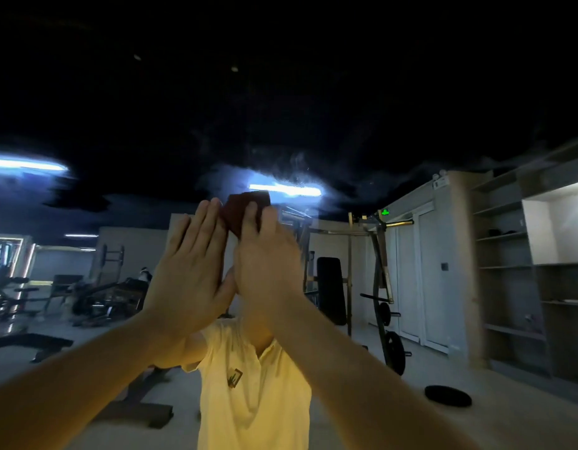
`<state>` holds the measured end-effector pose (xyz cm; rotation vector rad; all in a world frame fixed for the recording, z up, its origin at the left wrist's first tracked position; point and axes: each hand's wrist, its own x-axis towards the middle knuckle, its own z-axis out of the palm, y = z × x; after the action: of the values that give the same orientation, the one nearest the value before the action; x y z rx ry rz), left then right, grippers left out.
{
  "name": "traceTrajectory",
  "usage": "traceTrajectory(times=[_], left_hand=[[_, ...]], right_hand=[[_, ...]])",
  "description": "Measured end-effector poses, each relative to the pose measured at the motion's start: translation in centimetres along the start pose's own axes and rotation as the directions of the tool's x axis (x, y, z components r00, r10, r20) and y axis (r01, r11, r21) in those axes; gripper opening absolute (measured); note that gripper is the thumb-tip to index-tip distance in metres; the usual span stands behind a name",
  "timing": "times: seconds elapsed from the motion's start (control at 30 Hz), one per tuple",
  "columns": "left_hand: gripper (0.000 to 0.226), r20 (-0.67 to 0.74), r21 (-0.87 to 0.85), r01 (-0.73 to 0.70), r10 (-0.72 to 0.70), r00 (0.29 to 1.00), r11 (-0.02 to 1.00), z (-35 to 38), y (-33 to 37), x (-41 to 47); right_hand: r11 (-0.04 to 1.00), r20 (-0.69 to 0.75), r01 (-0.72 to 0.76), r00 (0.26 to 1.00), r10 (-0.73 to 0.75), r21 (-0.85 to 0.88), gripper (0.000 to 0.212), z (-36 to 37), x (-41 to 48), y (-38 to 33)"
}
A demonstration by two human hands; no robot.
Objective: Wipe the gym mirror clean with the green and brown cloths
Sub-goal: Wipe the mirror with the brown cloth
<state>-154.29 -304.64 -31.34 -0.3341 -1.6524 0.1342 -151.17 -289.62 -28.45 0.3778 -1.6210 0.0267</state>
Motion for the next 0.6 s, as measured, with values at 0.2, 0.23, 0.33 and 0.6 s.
traceTrajectory(times=[0.2, 0.23, 0.33, 0.6], left_hand=[[0.079, 0.010, 0.016, 0.018, -0.019, 1.000, 1.000, 0.0, 0.0, 0.0], [0.079, 0.010, 0.014, 0.018, -0.018, 1.000, 1.000, 0.1, 0.0, 0.0], [0.079, 0.005, 0.005, 0.020, -0.020, 1.000, 1.000, 0.1, 0.0, 0.1], [0.078, -0.006, -0.007, 0.009, -0.009, 1.000, 1.000, 0.2, -0.1, 0.1]], right_hand=[[0.977, 0.044, -0.053, 0.997, 0.063, -0.204, 0.057, -3.0, -1.6, 15.1], [0.962, 0.015, -0.140, 0.989, 0.148, -0.235, 0.053, -3.9, -2.3, 17.9], [0.883, -0.054, -0.427, 0.903, 0.425, -0.193, 0.048, -5.8, -3.7, 22.4], [0.933, -0.087, -0.359, 0.930, 0.357, -0.007, 0.067, 0.0, 0.3, 2.7]])
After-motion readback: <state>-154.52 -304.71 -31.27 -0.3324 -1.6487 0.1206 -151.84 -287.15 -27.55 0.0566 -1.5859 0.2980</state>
